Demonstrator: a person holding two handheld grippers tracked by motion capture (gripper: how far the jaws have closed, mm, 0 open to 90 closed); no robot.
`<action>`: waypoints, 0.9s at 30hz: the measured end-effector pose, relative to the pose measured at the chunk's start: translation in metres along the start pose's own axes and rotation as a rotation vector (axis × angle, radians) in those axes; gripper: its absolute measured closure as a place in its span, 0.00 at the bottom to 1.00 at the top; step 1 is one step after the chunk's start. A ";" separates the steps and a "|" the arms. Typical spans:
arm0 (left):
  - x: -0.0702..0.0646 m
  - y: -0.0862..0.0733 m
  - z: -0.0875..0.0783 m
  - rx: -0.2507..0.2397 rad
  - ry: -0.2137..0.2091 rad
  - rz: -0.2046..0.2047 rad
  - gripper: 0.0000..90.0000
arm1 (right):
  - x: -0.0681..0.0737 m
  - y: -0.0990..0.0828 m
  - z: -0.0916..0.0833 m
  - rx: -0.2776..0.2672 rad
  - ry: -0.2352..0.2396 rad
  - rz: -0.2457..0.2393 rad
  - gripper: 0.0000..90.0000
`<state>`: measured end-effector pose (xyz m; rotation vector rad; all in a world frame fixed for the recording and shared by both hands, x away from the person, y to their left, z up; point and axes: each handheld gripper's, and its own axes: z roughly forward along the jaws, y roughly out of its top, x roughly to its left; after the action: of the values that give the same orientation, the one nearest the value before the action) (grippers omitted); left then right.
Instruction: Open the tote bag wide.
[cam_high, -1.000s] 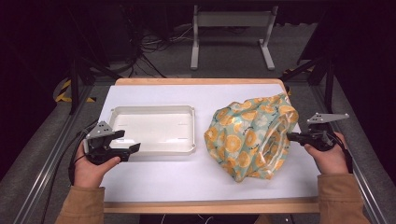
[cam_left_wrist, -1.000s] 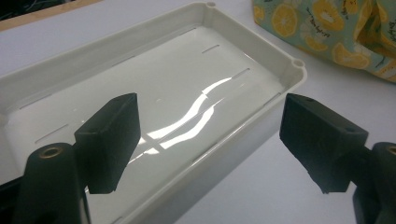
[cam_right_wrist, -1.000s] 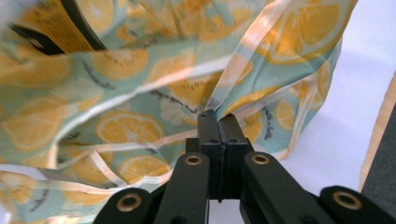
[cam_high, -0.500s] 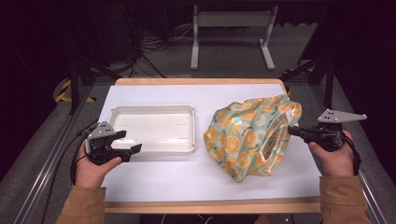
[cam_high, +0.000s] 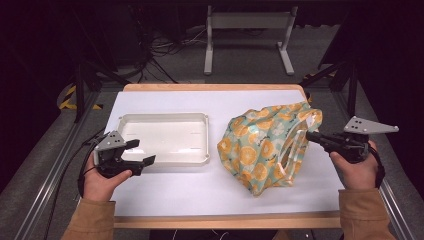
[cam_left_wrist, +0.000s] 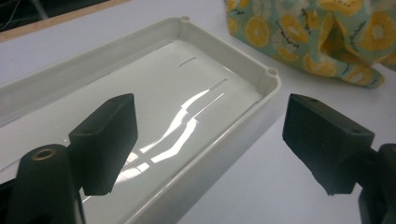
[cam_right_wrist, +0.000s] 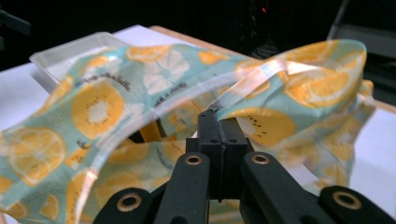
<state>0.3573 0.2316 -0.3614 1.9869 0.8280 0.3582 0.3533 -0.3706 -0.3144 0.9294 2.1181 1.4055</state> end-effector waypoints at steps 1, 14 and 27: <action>-0.001 0.000 0.001 -0.005 0.001 0.010 0.21 | 0.001 0.000 0.000 -0.011 0.006 -0.004 1.00; -0.007 0.003 0.000 -0.099 -0.086 0.038 0.20 | 0.002 -0.005 0.011 -0.062 0.061 0.020 1.00; -0.008 0.002 0.004 -0.083 -0.116 0.035 0.24 | 0.004 -0.012 0.027 -0.032 0.048 0.013 1.00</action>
<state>0.3544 0.2236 -0.3612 1.9271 0.6948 0.2900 0.3651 -0.3531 -0.3360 0.9070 2.1222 1.4774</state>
